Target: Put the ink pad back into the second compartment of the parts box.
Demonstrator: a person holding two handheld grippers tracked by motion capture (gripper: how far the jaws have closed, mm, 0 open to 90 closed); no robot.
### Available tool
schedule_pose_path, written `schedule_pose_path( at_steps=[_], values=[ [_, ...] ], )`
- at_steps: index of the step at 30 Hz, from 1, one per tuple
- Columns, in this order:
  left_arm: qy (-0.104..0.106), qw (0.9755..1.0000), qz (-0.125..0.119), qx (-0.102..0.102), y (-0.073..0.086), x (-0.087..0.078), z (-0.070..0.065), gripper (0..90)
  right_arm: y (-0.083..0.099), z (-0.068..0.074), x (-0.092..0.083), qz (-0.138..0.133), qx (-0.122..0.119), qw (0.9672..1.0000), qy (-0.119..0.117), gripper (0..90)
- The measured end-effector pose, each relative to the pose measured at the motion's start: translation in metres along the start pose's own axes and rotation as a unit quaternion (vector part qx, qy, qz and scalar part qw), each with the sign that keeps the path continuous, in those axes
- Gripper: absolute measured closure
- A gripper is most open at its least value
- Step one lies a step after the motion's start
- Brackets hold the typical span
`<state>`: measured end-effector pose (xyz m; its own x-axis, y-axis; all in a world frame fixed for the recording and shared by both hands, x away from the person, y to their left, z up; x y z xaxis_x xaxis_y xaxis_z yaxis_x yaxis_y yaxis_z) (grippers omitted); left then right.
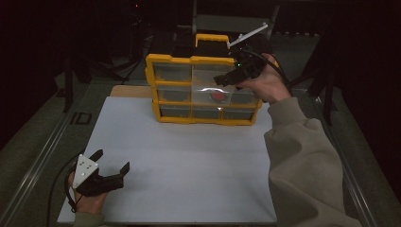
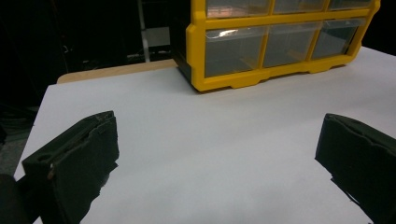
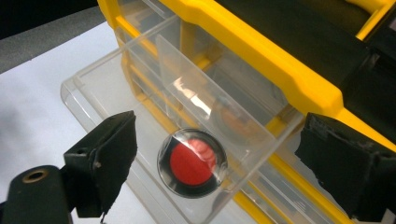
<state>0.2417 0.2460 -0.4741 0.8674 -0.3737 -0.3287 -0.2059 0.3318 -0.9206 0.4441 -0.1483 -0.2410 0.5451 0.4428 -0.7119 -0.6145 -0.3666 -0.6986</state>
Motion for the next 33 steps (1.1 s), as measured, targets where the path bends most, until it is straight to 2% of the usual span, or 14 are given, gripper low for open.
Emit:
schedule_pose_path(
  at_steps=[33],
  values=[
    [-0.001,1.0,0.0,0.0,0.0,-0.001,0.0,0.1,0.017,-0.014,-0.02,0.009,-0.011,0.9998,0.014,13.8]
  ],
)
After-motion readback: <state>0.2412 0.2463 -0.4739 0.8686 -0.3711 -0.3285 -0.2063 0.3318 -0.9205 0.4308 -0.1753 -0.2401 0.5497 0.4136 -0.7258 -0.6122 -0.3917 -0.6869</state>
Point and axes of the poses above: each handheld gripper's, and its own axes: x roughly forward along the jaws, y roughly out of its underside, z roughly to its left, the point moved 2 cm from there along x, roughly forward along the jaws, and after that the axes turned 13 degrees about x, right-handed, at the moved point
